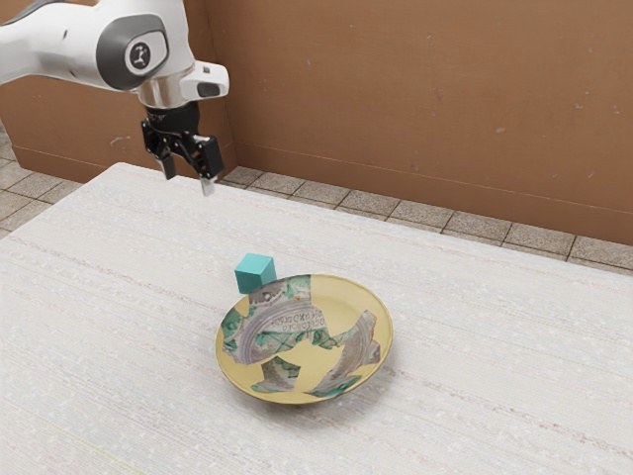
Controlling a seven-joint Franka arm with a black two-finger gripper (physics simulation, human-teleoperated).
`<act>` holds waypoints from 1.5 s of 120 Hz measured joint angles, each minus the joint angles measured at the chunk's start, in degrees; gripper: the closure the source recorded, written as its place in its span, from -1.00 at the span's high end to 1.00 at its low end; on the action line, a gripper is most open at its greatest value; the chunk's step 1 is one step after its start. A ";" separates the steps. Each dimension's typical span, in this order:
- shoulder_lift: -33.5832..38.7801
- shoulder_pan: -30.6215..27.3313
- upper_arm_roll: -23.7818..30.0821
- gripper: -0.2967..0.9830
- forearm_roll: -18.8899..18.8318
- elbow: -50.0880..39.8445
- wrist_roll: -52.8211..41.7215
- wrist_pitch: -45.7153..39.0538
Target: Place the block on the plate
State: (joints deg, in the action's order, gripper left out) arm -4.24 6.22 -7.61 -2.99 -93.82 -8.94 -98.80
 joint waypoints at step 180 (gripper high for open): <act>-38.45 -5.27 2.09 0.51 2.47 13.98 17.60 -23.81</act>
State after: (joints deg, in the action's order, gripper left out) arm -42.69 0.95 -5.53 -0.53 -79.83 8.67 -122.61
